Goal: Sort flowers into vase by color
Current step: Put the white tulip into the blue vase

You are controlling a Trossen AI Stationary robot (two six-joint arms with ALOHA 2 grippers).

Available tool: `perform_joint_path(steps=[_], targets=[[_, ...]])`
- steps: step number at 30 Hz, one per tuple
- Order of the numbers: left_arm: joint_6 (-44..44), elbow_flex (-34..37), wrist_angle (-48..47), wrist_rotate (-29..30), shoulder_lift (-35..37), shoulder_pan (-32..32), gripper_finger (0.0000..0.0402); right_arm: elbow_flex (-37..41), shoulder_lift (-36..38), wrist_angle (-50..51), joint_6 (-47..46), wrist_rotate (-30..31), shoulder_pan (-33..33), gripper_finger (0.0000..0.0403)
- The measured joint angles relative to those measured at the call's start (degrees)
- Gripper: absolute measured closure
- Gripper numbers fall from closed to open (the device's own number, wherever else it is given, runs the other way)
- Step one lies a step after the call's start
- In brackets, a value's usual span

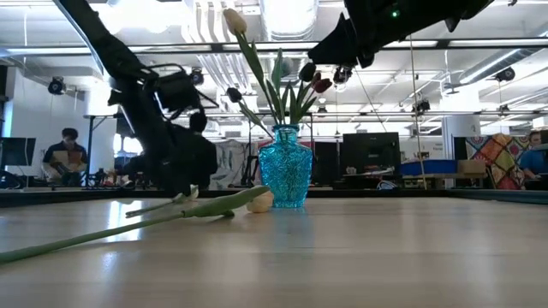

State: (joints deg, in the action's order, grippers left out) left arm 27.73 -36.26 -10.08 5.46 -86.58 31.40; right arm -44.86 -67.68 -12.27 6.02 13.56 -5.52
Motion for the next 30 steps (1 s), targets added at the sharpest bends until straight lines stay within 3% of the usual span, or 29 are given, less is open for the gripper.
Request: perform_joint_path(steps=[4,8,16,22,30], targets=[[-0.1,-1.8,-0.2,1.0,-4.2,0.1,0.0234,0.0,0.0,0.0,0.0,0.0,0.0,0.0236],[-2.1,-3.6,-1.0,1.5,-6.0,0.1,0.0249,0.0,0.0,0.0,0.0,0.0,0.0,0.0236],[-8.7,-2.6,-2.0,1.1,-2.3,0.1,0.0379,0.0,0.0,0.1,0.0,0.0,0.0,0.0236],[-9.3,2.0,0.2,4.4,4.4,0.0,0.0391,0.0,0.0,0.6,0.0,0.0,0.0,0.0236],[-10.3,13.1,14.6,2.3,20.3,-0.5,0.0399,0.0,0.0,1.3,0.1,0.0,0.0,0.0236]])
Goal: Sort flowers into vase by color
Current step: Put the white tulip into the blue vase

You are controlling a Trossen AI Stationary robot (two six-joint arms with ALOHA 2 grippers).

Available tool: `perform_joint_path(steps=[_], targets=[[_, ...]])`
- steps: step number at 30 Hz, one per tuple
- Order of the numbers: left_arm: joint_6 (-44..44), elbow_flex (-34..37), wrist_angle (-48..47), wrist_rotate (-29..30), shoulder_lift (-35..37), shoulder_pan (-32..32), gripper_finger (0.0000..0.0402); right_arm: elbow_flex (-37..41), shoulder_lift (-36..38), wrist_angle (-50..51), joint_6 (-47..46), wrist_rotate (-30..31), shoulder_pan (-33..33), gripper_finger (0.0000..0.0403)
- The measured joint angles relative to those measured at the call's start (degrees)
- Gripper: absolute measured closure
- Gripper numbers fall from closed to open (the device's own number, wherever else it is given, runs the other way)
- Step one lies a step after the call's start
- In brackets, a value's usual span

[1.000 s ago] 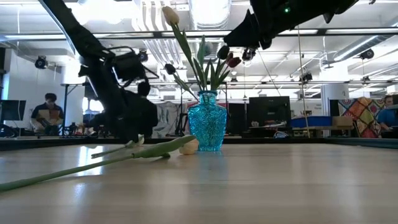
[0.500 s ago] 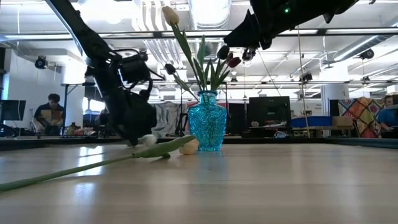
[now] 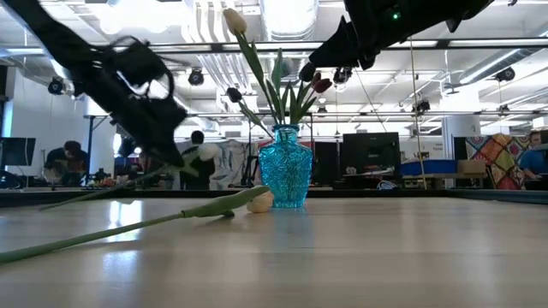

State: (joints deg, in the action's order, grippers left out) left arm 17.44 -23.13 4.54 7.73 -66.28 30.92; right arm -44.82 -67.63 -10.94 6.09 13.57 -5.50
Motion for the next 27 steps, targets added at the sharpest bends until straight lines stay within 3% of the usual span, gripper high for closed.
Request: perform_joint_path(steps=[7,12,20,27], targets=[[-3.9,7.7,15.2,-5.9,13.8,-3.9,0.0400,0.0,1.9,0.4,0.1,0.0,0.0,0.0236],[-7.3,9.5,21.7,-8.8,19.9,-8.6,0.0400,0.0,3.2,0.3,0.0,-0.3,1.0,0.0236],[-11.4,8.2,29.5,-9.2,22.2,-17.2,0.0400,0.0,1.9,-3.3,-0.8,-0.5,5.2,0.0236],[-14.1,5.5,30.4,-17.3,24.1,-20.3,0.0400,0.0,1.9,-7.2,-1.1,-0.7,8.5,0.0236]])
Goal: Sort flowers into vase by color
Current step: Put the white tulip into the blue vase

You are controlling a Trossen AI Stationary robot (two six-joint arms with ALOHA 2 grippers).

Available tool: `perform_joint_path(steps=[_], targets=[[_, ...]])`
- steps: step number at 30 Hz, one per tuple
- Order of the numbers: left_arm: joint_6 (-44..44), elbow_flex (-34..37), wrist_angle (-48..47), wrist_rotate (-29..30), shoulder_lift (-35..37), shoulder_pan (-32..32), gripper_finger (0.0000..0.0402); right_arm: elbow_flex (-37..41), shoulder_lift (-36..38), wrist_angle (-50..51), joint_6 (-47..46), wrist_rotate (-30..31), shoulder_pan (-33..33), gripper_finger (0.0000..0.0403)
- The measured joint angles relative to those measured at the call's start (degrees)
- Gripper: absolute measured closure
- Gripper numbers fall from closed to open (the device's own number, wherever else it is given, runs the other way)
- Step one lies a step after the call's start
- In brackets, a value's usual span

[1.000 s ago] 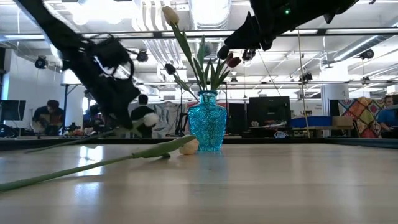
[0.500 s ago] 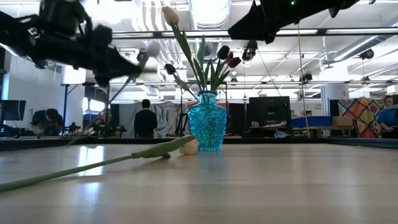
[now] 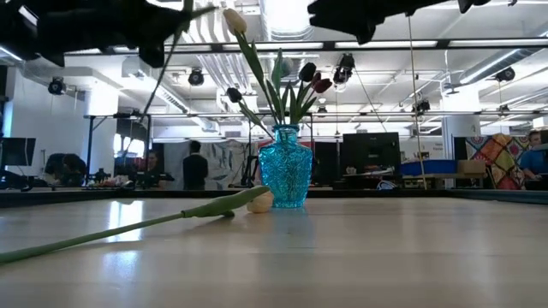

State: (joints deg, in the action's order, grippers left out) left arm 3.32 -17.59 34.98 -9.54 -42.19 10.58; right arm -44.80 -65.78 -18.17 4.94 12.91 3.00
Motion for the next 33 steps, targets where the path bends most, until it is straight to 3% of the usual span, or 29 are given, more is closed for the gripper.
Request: perform_joint_path(steps=[8,16,26,33], targets=[[-0.1,-1.2,4.3,-3.5,-2.0,-3.3,0.0400,0.0,-3.7,-10.5,0.5,-5.5,3.2,0.0236],[-1.4,-1.6,16.2,-3.5,-13.0,-8.0,0.0400,-0.8,-10.7,-22.7,0.3,-5.4,3.7,0.0214],[-4.5,-8.3,22.2,-3.4,-27.2,-10.7,0.0400,-8.4,-18.1,-22.2,-1.5,-5.4,3.7,0.0165],[-5.1,-12.3,22.0,-3.4,-32.5,-10.9,0.0400,-11.1,-20.0,-21.9,-1.5,-5.7,4.3,0.0160]])
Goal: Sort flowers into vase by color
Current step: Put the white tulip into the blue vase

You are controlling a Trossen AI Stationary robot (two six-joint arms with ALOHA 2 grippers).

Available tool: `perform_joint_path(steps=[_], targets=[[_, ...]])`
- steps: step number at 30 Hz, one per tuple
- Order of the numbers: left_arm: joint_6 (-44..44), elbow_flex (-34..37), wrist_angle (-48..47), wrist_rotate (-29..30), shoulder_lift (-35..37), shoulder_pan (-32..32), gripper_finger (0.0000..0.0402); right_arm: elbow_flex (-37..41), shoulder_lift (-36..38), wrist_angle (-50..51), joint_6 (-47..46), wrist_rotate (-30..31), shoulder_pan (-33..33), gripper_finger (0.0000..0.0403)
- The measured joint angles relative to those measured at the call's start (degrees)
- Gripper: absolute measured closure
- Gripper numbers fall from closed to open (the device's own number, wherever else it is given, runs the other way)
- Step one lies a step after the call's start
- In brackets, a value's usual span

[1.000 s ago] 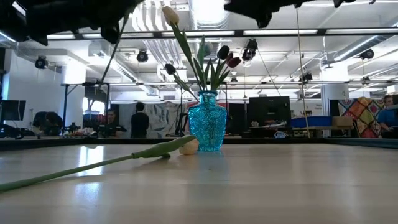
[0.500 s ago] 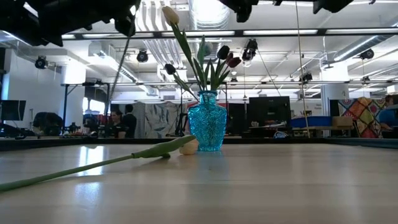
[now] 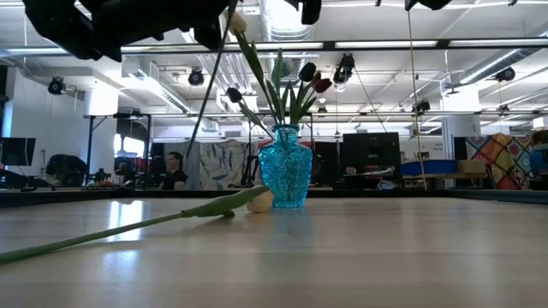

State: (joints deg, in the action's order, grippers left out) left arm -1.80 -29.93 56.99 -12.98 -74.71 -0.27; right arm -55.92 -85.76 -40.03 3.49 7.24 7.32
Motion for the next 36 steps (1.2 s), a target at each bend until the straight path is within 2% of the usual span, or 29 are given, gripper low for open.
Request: perform_joint_path(steps=[5,10,15,20,28,32,36], targets=[[-0.5,-1.8,-0.1,-0.1,-2.3,-0.1,0.0400,-1.3,-0.3,0.7,-0.1,-0.2,0.1,0.0173],[-0.3,-2.9,0.1,0.0,-3.8,-0.1,0.0400,-2.0,-0.3,0.8,-1.0,-0.2,0.1,0.0212],[0.6,-3.0,0.1,0.0,-3.7,-0.1,0.0395,-2.0,-0.3,1.2,-0.7,0.0,0.1,0.0291],[0.8,-2.1,0.5,2.4,-3.2,-0.1,0.0357,-2.0,-0.3,1.6,0.5,0.3,0.0,0.0381],[0.3,0.7,0.5,5.1,-3.0,0.1,0.0271,-2.0,2.6,2.7,3.3,0.3,-0.7,0.0389],[-0.7,2.9,0.7,7.1,-1.5,0.1,0.0235,-2.0,7.1,8.3,4.7,0.6,-1.7,0.0390],[-1.4,5.0,1.0,8.6,1.0,0.3,0.0213,-2.0,12.6,13.7,6.9,4.7,-2.5,0.0390]])
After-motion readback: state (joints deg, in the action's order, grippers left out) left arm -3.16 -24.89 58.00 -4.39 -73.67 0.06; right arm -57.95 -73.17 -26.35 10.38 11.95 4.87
